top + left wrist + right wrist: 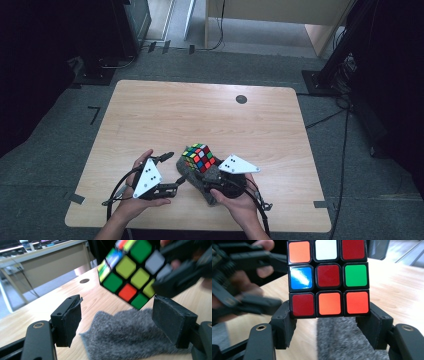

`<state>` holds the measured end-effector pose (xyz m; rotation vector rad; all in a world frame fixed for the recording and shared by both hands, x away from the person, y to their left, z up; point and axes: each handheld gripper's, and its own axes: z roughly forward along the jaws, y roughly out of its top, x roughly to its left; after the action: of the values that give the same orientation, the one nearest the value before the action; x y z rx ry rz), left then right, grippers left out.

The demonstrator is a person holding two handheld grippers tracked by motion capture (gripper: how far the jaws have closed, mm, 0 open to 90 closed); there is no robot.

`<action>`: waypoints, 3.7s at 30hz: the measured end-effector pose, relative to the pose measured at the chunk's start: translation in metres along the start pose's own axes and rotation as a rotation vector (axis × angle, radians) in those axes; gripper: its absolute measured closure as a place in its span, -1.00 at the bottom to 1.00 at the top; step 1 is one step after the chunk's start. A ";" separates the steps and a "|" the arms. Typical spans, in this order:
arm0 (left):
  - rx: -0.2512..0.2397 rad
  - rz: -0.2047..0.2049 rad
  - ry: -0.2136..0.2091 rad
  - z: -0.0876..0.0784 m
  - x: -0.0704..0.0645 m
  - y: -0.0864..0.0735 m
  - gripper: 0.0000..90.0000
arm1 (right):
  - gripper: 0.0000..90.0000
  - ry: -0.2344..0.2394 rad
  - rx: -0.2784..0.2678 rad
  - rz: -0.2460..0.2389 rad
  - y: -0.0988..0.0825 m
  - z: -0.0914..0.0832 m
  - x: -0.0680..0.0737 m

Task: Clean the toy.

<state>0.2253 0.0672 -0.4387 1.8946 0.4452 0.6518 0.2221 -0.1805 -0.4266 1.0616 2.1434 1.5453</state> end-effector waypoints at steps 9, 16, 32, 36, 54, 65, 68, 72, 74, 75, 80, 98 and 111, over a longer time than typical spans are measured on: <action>0.021 0.140 0.076 0.004 -0.012 -0.003 -0.46 | -0.23 0.057 0.041 0.058 0.008 -0.003 0.008; 0.025 0.258 0.132 0.005 -0.021 -0.004 -0.40 | -0.23 0.077 0.087 0.081 0.007 0.002 0.012; 0.034 0.212 0.099 0.008 -0.018 -0.010 -0.25 | -0.37 0.134 0.110 0.150 0.007 0.005 0.006; 0.061 0.078 0.082 0.008 -0.002 -0.013 -0.25 | -0.43 0.140 0.072 0.158 0.010 -0.002 0.002; 0.013 -0.223 0.008 -0.007 0.037 -0.016 -0.25 | -0.31 -0.169 0.365 0.055 -0.045 0.050 -0.007; 0.012 -0.227 -0.023 -0.006 0.036 -0.015 -0.25 | 0.67 -0.203 0.394 0.000 -0.052 0.047 -0.015; 0.015 -0.218 -0.032 -0.006 0.034 -0.015 -0.25 | 0.70 -0.212 0.320 0.051 -0.044 0.037 -0.022; 0.030 -0.201 -0.045 -0.003 0.032 -0.015 -0.24 | 0.72 -0.205 0.176 0.125 -0.030 0.014 -0.032; 0.058 -0.171 -0.043 0.000 0.029 -0.015 -0.24 | 0.72 -0.197 0.109 0.136 -0.023 0.004 -0.032; 0.079 -0.150 -0.036 0.002 0.027 -0.015 -0.24 | 0.72 -0.196 0.075 0.134 -0.018 -0.001 -0.031; 0.197 -0.097 -0.006 0.016 0.014 -0.014 -0.24 | 0.72 -0.161 -0.033 0.076 -0.001 -0.016 -0.013; 0.368 0.040 -0.006 0.034 -0.025 0.002 -0.23 | 0.69 -0.149 0.098 -0.311 -0.007 0.012 0.057; 0.342 0.016 -0.007 0.030 -0.018 0.001 -0.23 | 0.68 -0.335 0.014 -0.145 0.007 -0.016 0.015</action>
<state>0.2302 0.0348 -0.4521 2.2238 0.5664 0.6078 0.2052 -0.1799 -0.4118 1.0583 1.9557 1.1944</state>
